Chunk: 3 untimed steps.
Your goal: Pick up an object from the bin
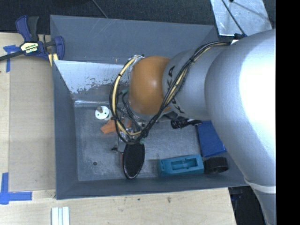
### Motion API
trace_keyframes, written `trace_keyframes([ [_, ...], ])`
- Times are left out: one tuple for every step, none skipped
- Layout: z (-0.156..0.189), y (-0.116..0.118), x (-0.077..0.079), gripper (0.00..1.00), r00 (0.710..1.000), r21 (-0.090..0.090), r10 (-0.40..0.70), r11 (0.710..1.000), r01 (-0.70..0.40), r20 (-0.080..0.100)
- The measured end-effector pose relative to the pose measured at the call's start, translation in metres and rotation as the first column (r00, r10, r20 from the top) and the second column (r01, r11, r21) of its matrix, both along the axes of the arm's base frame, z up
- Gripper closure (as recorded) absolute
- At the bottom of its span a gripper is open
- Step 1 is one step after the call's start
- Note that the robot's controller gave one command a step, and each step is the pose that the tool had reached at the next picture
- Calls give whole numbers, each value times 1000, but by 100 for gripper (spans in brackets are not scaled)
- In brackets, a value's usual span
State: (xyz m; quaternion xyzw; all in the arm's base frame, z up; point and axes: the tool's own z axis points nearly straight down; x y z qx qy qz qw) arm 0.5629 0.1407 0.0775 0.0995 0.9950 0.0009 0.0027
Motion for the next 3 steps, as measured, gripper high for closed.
trace_keyframes([
  [-5, -1, -6, 100, 986, 1, -164, 986, 164, 1],
  [-5, -1, -6, 100, 986, 1, -164, 986, 164, 1],
  [161, -11, 31, 100, 990, 1, -138, 990, 138, 1],
])
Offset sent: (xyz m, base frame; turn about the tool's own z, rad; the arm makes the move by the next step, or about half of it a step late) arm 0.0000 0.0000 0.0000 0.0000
